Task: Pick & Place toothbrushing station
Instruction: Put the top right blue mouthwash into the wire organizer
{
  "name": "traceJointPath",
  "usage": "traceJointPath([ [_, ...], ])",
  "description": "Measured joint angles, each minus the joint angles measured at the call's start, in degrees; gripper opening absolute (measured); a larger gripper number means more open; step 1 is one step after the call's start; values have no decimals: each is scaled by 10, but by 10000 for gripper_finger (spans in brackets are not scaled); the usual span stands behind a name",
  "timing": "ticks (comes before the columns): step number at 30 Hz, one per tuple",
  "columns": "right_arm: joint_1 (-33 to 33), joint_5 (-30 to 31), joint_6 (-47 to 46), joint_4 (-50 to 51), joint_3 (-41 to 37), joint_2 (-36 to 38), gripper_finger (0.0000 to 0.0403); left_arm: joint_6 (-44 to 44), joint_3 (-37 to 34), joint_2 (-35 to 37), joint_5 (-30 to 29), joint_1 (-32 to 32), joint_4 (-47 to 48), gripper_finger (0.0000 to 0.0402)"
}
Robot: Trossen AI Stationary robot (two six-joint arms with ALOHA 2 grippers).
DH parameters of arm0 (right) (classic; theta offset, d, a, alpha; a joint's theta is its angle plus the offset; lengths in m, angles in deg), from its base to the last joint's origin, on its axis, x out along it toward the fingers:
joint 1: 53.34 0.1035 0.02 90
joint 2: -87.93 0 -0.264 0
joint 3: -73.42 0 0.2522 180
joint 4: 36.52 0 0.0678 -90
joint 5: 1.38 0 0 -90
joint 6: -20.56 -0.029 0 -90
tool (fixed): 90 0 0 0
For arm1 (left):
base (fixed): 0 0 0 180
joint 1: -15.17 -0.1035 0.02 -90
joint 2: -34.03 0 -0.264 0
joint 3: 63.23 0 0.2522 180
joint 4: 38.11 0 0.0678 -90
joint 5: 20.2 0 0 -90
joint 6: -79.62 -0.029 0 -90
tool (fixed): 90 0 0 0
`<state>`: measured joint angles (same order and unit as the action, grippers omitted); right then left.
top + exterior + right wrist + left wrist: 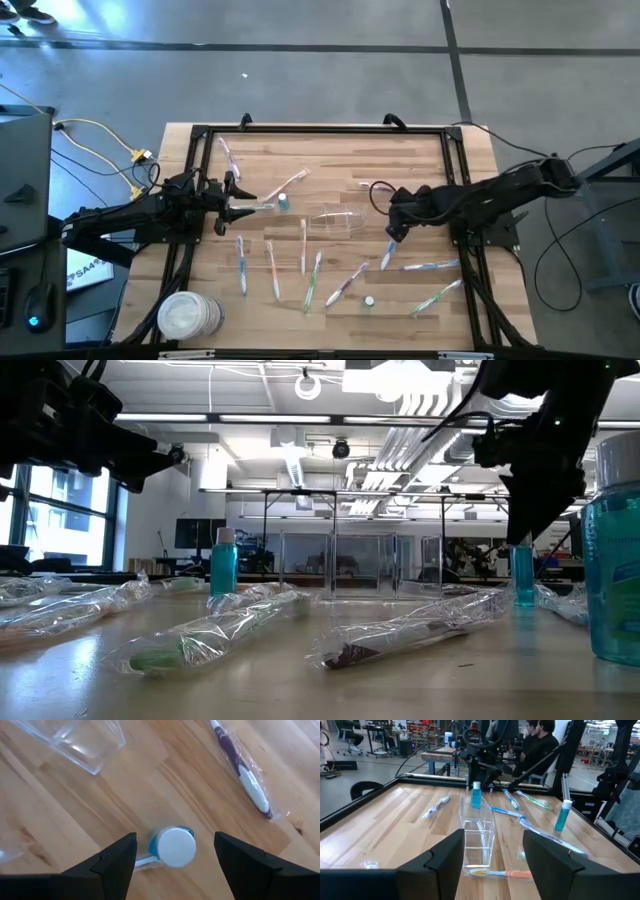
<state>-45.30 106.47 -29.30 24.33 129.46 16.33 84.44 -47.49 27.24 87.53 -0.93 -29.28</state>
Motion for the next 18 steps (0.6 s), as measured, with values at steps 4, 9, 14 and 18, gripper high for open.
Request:
traceJointPath([
  [4, -8, 0, 0, -3, 0, -14, 257, 0, 0, 0, 0, 0, 0, 203],
  [9, -22, -1, 0, -2, 0, -18, 233, 0, 0, 0, 0, 0, 4, 203],
  [14, -28, -4, 0, -2, 0, -18, 185, 0, 0, 0, 0, 0, 4, 203],
  [18, -28, -24, 2, -2, 0, -18, 129, 0, 0, 0, 0, 0, 4, 203],
])
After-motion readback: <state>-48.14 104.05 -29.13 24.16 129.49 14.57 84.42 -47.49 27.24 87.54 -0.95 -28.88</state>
